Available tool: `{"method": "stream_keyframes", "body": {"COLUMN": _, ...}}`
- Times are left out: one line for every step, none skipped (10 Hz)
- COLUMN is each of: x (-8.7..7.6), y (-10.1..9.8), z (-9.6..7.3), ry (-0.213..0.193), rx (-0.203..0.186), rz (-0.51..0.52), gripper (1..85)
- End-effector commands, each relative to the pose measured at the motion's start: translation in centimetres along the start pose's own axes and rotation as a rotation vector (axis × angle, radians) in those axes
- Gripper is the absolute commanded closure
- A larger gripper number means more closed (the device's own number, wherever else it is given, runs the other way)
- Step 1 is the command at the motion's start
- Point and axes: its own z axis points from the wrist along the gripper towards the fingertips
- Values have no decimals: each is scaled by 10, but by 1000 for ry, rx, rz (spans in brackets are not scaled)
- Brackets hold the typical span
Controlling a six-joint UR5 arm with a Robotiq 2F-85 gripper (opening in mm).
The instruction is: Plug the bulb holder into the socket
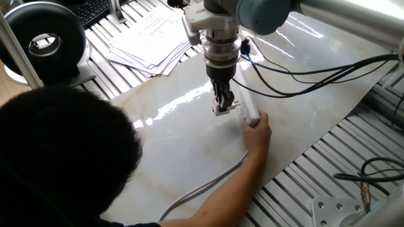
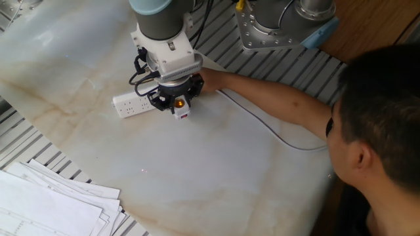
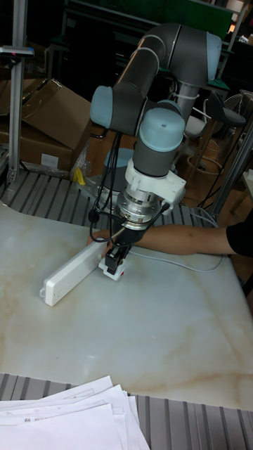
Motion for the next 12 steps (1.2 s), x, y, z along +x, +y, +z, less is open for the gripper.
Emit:
{"method": "stream_keyframes", "body": {"x": 0, "y": -3, "z": 1, "ry": -8, "rx": 18, "rz": 36, "gripper": 843}}
{"method": "stream_keyframes", "body": {"x": 0, "y": -3, "z": 1, "ry": -9, "rx": 19, "rz": 32, "gripper": 843}}
{"method": "stream_keyframes", "body": {"x": 0, "y": -3, "z": 1, "ry": -10, "rx": 18, "rz": 30, "gripper": 843}}
{"method": "stream_keyframes", "body": {"x": 0, "y": -3, "z": 1, "ry": -10, "rx": 18, "rz": 24, "gripper": 843}}
{"method": "stream_keyframes", "body": {"x": 1, "y": -3, "z": 1, "ry": -7, "rx": 18, "rz": 19, "gripper": 843}}
{"method": "stream_keyframes", "body": {"x": 1, "y": -3, "z": 2, "ry": -8, "rx": 18, "rz": 16, "gripper": 843}}
{"method": "stream_keyframes", "body": {"x": 1, "y": -3, "z": 2, "ry": -8, "rx": 18, "rz": 13, "gripper": 843}}
{"method": "stream_keyframes", "body": {"x": 2, "y": -2, "z": 2, "ry": -8, "rx": 18, "rz": 12, "gripper": 843}}
{"method": "stream_keyframes", "body": {"x": 2, "y": -2, "z": 3, "ry": -8, "rx": 18, "rz": 12, "gripper": 843}}
{"method": "stream_keyframes", "body": {"x": 2, "y": -2, "z": 3, "ry": -8, "rx": 18, "rz": 13, "gripper": 843}}
{"method": "stream_keyframes", "body": {"x": 3, "y": -2, "z": 4, "ry": -7, "rx": 18, "rz": 13, "gripper": 843}}
{"method": "stream_keyframes", "body": {"x": 4, "y": -2, "z": 4, "ry": -5, "rx": 19, "rz": 12, "gripper": 843}}
